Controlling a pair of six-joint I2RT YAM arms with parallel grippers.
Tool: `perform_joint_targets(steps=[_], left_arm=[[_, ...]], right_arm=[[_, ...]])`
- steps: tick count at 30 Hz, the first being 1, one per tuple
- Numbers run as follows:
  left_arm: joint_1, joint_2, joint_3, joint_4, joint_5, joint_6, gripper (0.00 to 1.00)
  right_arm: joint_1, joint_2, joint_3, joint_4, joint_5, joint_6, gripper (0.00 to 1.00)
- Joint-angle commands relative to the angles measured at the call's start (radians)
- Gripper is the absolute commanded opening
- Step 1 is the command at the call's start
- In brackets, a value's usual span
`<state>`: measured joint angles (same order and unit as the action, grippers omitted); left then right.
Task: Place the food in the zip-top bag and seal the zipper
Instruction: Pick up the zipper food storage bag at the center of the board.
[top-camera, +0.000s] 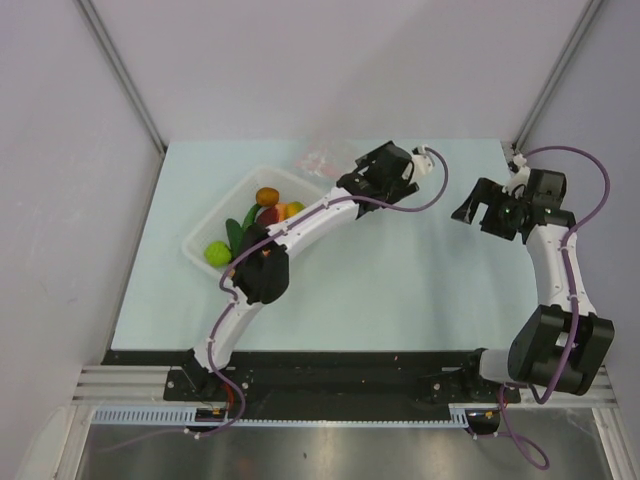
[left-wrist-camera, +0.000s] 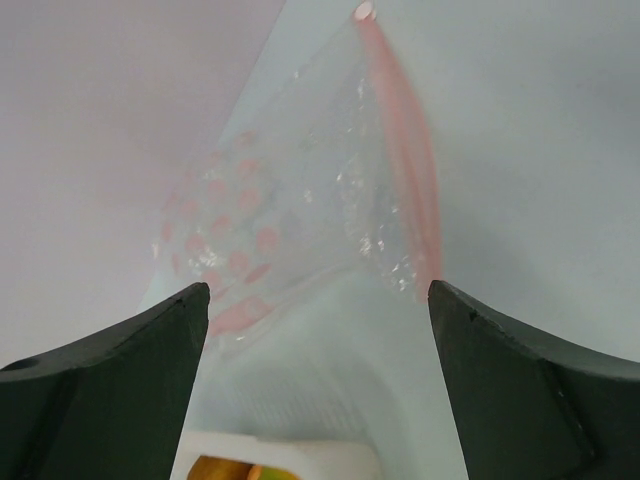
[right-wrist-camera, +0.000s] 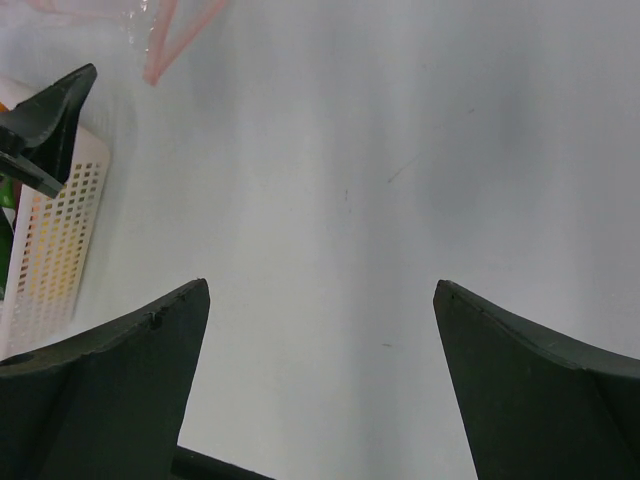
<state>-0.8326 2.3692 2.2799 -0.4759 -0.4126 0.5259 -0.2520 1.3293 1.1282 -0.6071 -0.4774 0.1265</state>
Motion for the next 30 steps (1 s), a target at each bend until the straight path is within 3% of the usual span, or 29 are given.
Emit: perform_joint_targets(steps=[1, 10, 14, 23, 26, 27, 30], left_arm=[[-0.026, 0.021, 0.032, 0.19, 0.014, 0.011, 0.93], [-0.031, 0.216, 0.101, 0.278, -0.018, 0.062, 0.93], [-0.02, 0.262, 0.102, 0.348, -0.081, 0.107, 0.86], [0.023, 0.237, 0.113, 0.415, -0.167, 0.157, 0.47], [0.027, 0.147, 0.057, 0.381, -0.155, 0.117, 0.17], [0.029, 0.121, 0.04, 0.366, -0.152, 0.099, 0.0], [0.029, -0.02, -0.016, 0.298, -0.108, -0.01, 0.0]], right_arm=[[-0.032, -0.022, -0.03, 0.055, -0.016, 0.044, 1.0], [-0.093, -0.012, -0.031, 0.061, -0.063, 0.067, 1.0], [-0.102, -0.012, -0.033, 0.069, -0.076, 0.076, 1.0], [-0.109, -0.019, -0.048, 0.096, -0.105, 0.087, 1.0], [-0.107, -0.021, -0.051, 0.125, -0.145, 0.102, 1.0], [-0.107, -0.022, -0.048, 0.135, -0.158, 0.107, 1.0], [-0.107, -0.027, -0.042, 0.184, -0.199, 0.153, 1.0]])
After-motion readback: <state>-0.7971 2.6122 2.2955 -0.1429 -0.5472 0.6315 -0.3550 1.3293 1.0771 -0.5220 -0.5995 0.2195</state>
